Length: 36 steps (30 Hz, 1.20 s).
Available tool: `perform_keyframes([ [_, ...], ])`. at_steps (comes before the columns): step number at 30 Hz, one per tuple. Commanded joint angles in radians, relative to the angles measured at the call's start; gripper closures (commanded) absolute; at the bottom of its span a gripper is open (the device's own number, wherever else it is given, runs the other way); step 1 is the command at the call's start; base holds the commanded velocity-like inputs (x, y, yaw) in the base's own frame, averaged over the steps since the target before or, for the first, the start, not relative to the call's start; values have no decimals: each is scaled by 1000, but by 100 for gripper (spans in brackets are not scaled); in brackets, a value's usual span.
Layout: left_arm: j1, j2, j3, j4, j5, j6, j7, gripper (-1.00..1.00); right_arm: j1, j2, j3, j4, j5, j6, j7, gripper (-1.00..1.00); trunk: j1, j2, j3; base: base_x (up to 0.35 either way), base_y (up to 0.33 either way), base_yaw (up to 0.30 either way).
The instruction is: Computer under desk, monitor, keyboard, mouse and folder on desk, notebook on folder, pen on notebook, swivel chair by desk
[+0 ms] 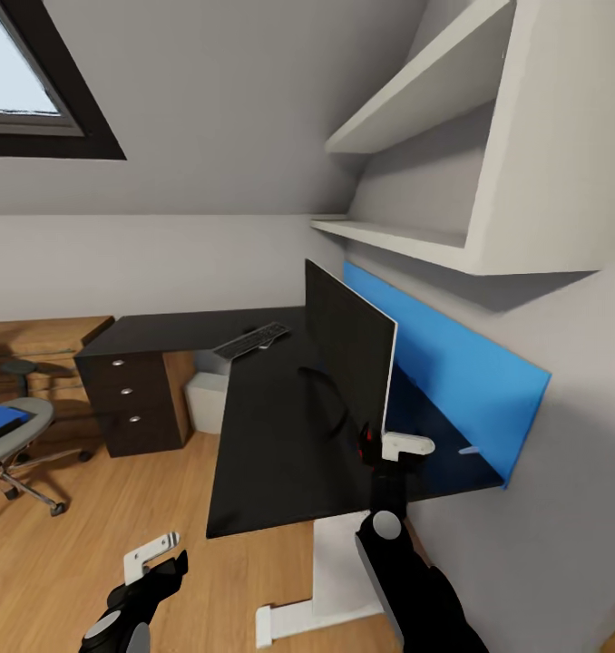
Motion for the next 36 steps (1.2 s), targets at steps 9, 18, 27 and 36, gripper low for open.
perform_keyframes([
  [9, -1, -1, 1, -1, 11, 4, 6, -100, -1, 0, 1, 1, 4, -1, -5, -100, -1, -1, -1, -335, 0, 0],
  [18, 0, -1, 1, -1, 11, 4, 6, -100, -1, 0, 2, 1, 4, -1, -5, -100, -1, -1, -1, -336, 0, 0],
  [27, -1, -1, 1, 0, 12, 4, 6, -100, -1, 0, 2, 8, 2, 0, -5, -100, -1, -1, -1, -336, -10, 0],
  [36, 1, -1, 1, 21, 9, 1, 6, -100, 1, -2, 3, 58, 1, -50, -9, -100, -1, -1, -1, -184, -32, 0],
])
